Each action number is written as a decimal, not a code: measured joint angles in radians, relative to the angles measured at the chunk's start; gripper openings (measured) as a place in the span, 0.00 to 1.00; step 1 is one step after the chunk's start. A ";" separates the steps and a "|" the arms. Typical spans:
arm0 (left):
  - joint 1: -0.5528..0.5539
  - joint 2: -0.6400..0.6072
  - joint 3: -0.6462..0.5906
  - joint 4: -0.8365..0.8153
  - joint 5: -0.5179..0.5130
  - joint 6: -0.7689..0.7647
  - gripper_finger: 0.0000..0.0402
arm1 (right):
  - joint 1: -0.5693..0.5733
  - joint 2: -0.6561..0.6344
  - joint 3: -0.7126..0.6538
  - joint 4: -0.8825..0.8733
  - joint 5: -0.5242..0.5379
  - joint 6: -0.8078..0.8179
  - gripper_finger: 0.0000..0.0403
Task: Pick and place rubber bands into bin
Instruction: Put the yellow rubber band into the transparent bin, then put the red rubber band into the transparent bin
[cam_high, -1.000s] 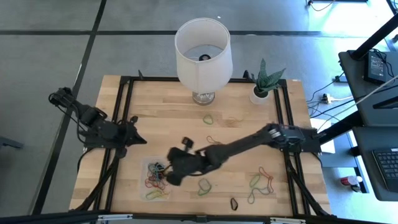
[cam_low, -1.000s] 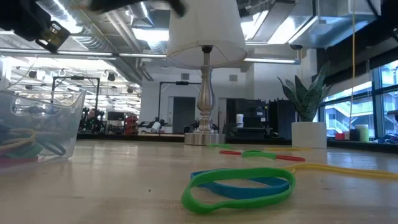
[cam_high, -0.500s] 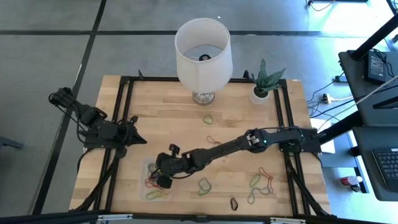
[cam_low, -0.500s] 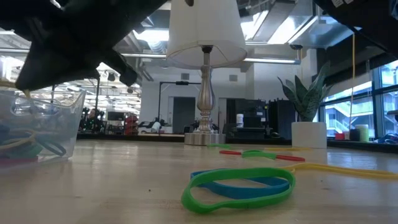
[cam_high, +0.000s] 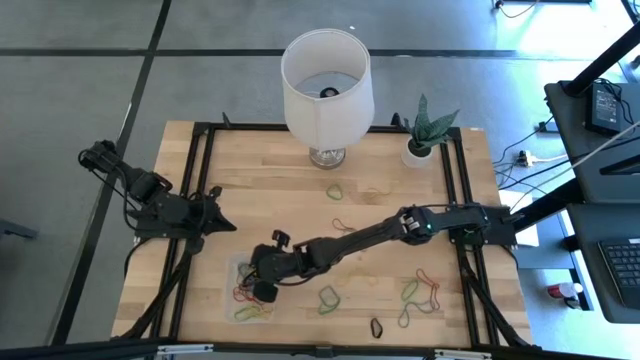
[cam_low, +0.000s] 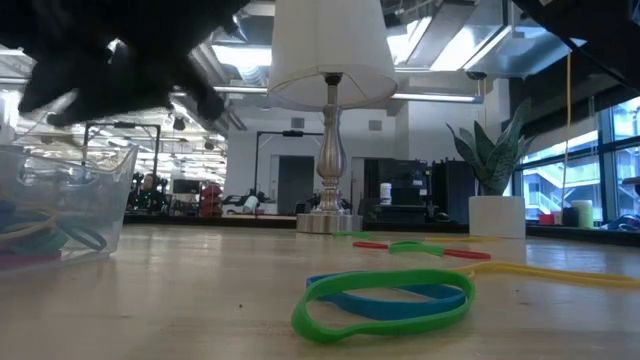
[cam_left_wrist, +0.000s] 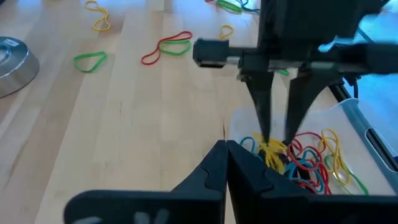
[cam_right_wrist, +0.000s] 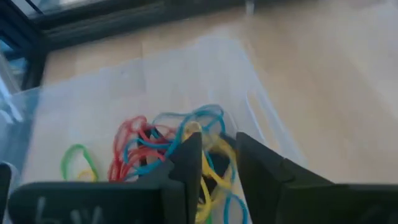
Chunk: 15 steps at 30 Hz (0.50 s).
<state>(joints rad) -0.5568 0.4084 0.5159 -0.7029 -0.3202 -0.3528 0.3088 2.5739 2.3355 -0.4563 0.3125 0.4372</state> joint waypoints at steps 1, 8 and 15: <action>0.000 0.000 0.000 0.000 0.000 0.000 0.00 | 0.000 -0.003 0.003 0.007 0.001 -0.008 0.26; 0.000 0.037 0.001 0.000 0.001 -0.003 0.01 | 0.004 -0.004 0.018 -0.049 0.007 -0.020 0.30; 0.009 0.161 0.001 0.116 0.043 0.019 0.01 | 0.025 -0.033 0.020 -0.131 0.007 0.078 0.26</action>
<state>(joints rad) -0.5478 0.5689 0.5171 -0.5868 -0.2768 -0.3337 0.3342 2.5412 2.3554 -0.5872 0.3200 0.5147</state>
